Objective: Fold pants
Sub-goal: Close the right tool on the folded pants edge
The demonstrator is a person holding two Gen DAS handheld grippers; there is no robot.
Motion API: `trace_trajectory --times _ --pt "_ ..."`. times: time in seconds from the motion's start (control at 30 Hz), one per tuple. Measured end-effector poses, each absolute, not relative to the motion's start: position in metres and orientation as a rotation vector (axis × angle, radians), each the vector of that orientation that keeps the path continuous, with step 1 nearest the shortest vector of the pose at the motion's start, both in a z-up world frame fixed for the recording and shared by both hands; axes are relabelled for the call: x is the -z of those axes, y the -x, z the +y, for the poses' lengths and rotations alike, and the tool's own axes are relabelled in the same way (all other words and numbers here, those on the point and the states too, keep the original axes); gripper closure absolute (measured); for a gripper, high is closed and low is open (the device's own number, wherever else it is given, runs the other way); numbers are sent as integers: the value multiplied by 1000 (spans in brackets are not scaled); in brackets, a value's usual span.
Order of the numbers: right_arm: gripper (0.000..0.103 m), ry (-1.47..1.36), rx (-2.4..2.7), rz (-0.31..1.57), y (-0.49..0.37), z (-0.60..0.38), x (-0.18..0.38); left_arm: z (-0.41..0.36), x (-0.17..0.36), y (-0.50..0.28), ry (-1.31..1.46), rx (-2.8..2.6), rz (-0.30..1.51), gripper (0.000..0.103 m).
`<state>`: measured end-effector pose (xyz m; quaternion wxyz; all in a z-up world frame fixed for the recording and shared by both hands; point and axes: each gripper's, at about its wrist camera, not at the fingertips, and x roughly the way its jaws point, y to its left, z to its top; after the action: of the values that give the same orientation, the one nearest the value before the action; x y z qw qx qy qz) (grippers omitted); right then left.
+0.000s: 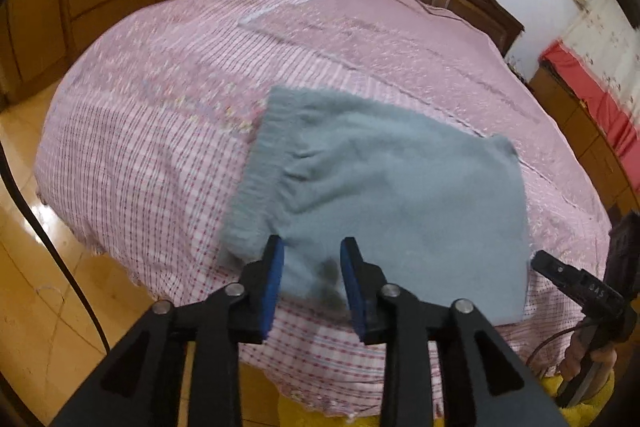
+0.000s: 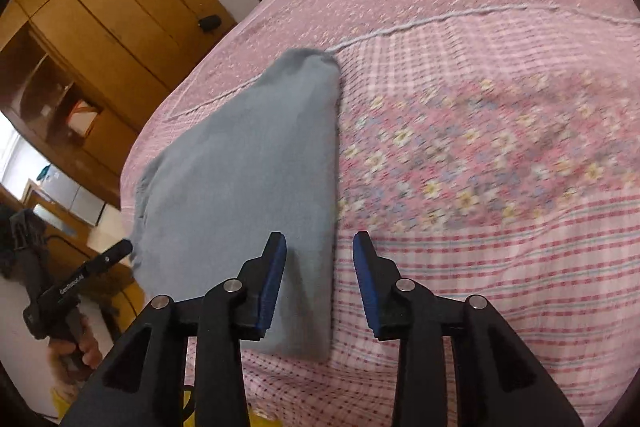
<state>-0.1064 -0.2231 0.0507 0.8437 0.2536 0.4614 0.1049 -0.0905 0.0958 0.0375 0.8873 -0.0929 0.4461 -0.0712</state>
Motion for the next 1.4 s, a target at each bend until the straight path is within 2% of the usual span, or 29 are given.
trace_trajectory --times 0.13,0.4,0.47,0.53,0.7,0.9,1.13,1.17,1.23,1.4 --pt "67 -552 -254 1008 108 -215 -36 78 -44 91 136 179 904 65" --pt "67 -618 -300 1005 106 -215 -23 70 -21 81 162 188 949 63" --pt "81 -626 -313 967 105 -216 -27 71 -20 80 164 189 949 62" --pt "88 -601 -321 929 105 -217 -32 71 -20 80 159 186 949 61" --pt "88 -629 -356 856 113 -221 -45 70 -20 80 147 184 942 60" --pt "80 -726 -298 931 101 -235 -20 69 -20 79 147 184 946 58" --pt "80 -711 -306 941 102 -234 -16 64 -19 78 128 180 943 51" --pt "80 -698 -313 942 102 -233 -18 63 -19 78 123 181 943 51" --pt "89 -670 -319 918 104 -223 -29 62 -20 78 111 183 943 49" --pt "92 -660 -357 824 114 -220 -58 61 -19 75 93 186 948 48"
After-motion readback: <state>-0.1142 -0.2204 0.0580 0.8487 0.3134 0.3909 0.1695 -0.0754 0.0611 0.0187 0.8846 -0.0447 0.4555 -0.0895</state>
